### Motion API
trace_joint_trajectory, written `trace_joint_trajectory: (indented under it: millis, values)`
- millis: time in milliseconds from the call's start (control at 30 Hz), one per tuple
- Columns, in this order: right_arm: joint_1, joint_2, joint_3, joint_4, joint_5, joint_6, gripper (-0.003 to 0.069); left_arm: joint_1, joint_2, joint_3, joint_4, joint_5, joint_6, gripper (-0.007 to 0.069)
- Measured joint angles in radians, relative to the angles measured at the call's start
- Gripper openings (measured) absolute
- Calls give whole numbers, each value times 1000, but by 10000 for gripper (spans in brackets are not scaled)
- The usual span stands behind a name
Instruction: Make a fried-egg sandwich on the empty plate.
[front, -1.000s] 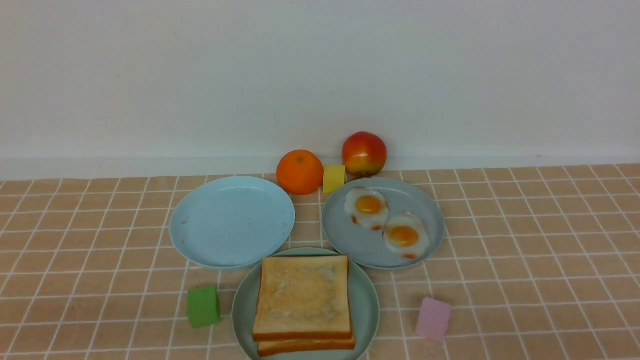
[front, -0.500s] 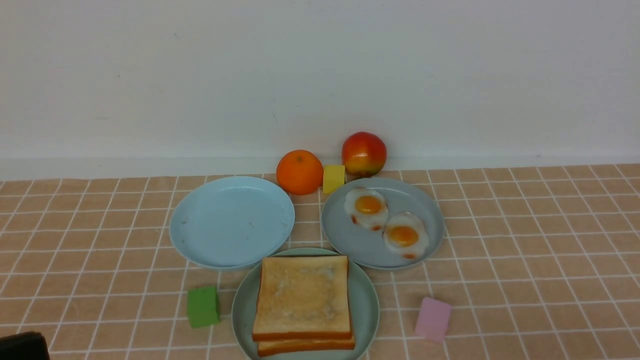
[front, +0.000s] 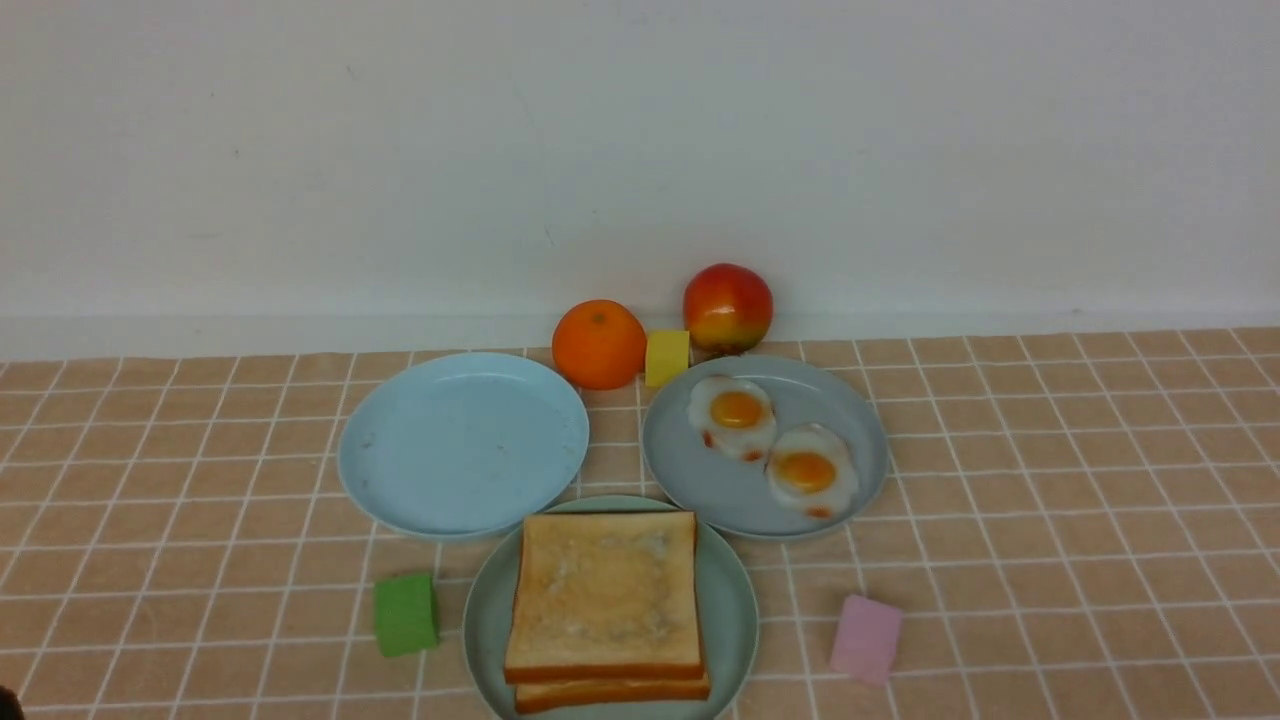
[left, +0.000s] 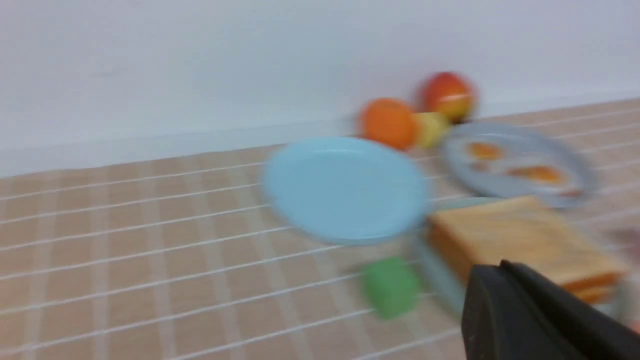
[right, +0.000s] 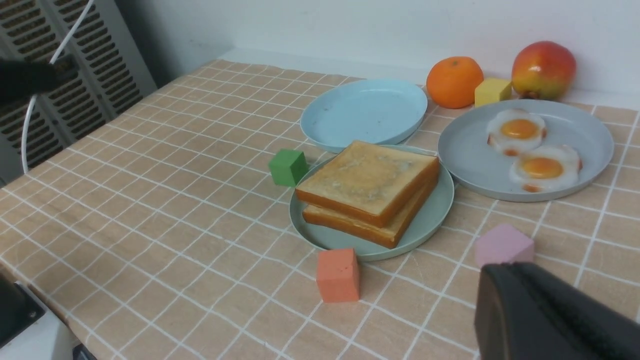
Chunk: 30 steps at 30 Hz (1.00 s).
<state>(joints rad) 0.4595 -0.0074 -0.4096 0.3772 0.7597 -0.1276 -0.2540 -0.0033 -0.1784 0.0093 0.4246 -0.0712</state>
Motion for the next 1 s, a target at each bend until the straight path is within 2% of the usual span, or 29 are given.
trace_joint_trajectory:
  millis: [167,300,1000]
  values:
    - [0,0,0,0,2,0,3,42,-8,170,32,-72,-131,-13]
    - [0,0,2,0,6,0,7,42,-8,207,36,-41,-208,-10]
    - [0,0,3,1,7,0,16,43,-8,208,49,-41,-209,-3]
